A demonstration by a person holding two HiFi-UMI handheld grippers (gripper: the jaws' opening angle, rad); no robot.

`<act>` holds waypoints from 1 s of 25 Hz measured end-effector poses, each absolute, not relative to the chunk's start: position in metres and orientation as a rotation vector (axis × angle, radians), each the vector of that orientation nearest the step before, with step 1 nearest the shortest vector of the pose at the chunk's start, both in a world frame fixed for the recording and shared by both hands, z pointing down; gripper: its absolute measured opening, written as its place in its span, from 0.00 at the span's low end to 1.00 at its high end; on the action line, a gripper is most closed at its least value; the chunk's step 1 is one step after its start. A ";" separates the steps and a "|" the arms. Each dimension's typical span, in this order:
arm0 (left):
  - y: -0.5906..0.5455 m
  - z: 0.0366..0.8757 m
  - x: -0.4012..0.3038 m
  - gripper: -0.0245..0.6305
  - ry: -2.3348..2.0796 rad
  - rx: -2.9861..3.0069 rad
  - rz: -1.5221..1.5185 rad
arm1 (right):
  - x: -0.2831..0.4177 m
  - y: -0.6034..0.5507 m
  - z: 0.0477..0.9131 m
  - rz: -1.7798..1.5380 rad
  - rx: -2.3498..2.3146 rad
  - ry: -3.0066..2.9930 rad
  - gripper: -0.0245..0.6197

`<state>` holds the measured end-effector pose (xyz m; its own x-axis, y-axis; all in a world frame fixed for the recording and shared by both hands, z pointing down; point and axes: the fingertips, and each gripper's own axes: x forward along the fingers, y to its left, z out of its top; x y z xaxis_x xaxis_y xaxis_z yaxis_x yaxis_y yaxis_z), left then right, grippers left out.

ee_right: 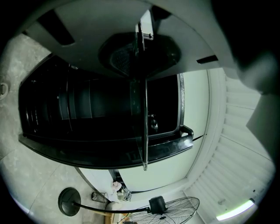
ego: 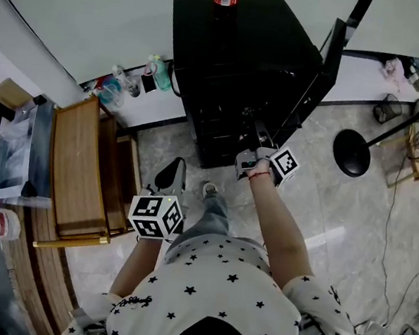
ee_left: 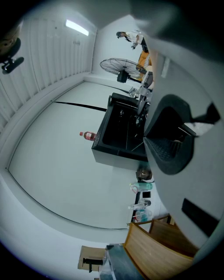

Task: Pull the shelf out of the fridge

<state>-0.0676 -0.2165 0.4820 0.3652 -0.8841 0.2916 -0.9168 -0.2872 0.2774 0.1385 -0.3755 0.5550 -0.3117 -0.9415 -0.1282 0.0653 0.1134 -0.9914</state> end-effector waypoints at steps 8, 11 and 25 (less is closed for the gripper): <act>-0.218 0.481 -0.067 0.06 -1.567 2.241 0.110 | 0.138 -0.375 0.556 -1.368 -0.917 1.454 0.05; -0.218 0.482 -0.067 0.06 -1.566 2.242 0.109 | 0.139 -0.375 0.556 -1.368 -0.918 1.453 0.05; -0.217 0.482 -0.068 0.06 -1.567 2.244 0.106 | 0.140 -0.374 0.560 -1.377 -0.936 1.453 0.05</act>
